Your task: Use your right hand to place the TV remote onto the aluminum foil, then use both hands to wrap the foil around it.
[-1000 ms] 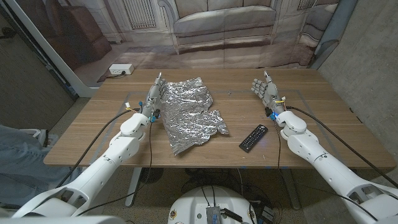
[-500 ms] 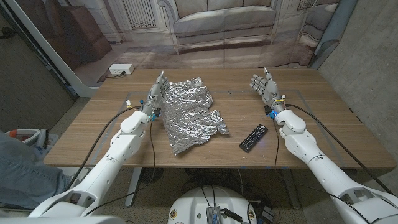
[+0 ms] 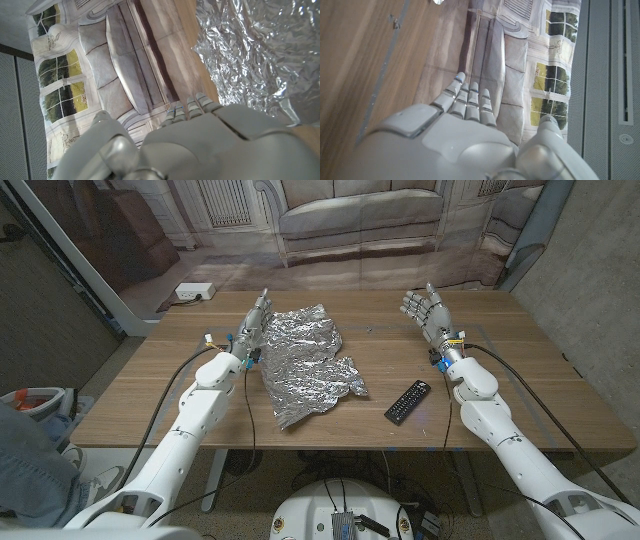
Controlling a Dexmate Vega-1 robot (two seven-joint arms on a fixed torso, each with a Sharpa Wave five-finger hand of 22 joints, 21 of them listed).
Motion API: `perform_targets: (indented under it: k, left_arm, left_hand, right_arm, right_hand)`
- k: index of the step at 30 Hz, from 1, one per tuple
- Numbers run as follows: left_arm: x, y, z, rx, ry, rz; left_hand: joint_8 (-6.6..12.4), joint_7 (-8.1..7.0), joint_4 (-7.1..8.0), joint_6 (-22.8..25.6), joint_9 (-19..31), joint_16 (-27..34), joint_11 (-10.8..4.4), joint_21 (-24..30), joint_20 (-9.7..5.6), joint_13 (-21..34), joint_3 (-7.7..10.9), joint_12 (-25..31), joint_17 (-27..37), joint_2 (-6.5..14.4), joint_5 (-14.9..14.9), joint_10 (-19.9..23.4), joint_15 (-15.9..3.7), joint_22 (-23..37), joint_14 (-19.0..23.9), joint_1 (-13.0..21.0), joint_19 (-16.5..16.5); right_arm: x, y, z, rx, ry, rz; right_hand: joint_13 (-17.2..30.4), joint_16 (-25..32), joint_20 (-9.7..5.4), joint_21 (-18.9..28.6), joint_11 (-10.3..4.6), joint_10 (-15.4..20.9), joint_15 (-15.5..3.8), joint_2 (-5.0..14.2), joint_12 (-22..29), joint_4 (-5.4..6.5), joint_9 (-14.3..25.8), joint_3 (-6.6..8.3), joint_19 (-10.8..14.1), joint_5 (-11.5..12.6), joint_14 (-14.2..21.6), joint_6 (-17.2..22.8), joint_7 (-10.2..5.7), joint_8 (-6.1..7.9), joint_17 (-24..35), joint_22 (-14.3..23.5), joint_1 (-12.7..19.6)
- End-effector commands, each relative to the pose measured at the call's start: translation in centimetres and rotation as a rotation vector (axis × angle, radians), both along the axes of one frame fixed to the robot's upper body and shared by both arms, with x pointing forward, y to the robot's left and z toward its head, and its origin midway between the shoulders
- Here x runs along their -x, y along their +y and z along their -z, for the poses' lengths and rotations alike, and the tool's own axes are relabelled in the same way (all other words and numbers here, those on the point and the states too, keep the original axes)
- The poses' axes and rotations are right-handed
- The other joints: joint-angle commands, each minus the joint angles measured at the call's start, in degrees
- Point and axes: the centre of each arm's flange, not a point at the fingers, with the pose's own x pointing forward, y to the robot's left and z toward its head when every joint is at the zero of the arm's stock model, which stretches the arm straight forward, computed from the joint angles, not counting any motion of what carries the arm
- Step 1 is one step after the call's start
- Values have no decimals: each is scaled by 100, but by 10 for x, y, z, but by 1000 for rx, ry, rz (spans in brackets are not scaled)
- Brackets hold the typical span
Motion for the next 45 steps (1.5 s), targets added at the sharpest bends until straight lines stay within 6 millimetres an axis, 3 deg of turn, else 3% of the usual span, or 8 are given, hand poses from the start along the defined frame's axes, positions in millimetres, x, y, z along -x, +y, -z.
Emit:
perform_targets:
  k: [1, 19, 34, 45]
  left_arm:
    - [25, -17, -2, -20, 8, -66]
    - [50, -51, 12, -1, 0, -96]
    - [73, -56, 12, 3, -21, -142]
    - [80, -55, 9, 24, -50, -159]
  left_hand:
    - [36, 5, 3, 53, 8, 33, 27, 32, 23, 30, 35, 43, 6, 13, 8, 38, 15, 25, 52, 72, -12]
    - [33, -3, -13, 90, 9, 39, 13, 35, 40, 32, 49, 40, 6, 60, -8, 84, 19, 25, 121, 122, 36]
    - [45, -18, -28, 166, 10, 35, 29, 31, 72, 33, 53, 52, 6, 88, -25, 168, -9, 25, 168, 160, 64]
    - [82, -37, -41, 328, 10, 59, 18, 51, 107, 34, 58, 98, 7, 130, -47, 359, -5, 26, 312, 204, 166]
  right_arm:
    - [19, -18, -5, 71, -168, -26]
    - [54, -61, 4, 300, -263, 64]
    - [75, -82, 22, 450, -403, 170]
    - [94, -84, 29, 576, -521, 311]
  right_hand:
    - [13, 20, 13, 27, -39, 27, -35, -6, 12, -54, 18, 22, 61, 33, 35, 55, -32, 33, 12, 14, 93]
    - [13, -7, -32, 15, -39, 11, -84, 34, -21, -109, 20, 72, 121, 53, 70, 27, -49, -4, 9, 8, 226]
    - [17, -10, -178, 30, -180, 62, -247, 152, -37, -164, 29, 173, 303, 108, 205, 2, -161, -39, 5, 2, 439]
    - [19, -17, -223, 19, -278, 146, -280, 138, -24, -212, 32, 205, 360, 144, 272, 68, -226, -22, 3, -3, 560]
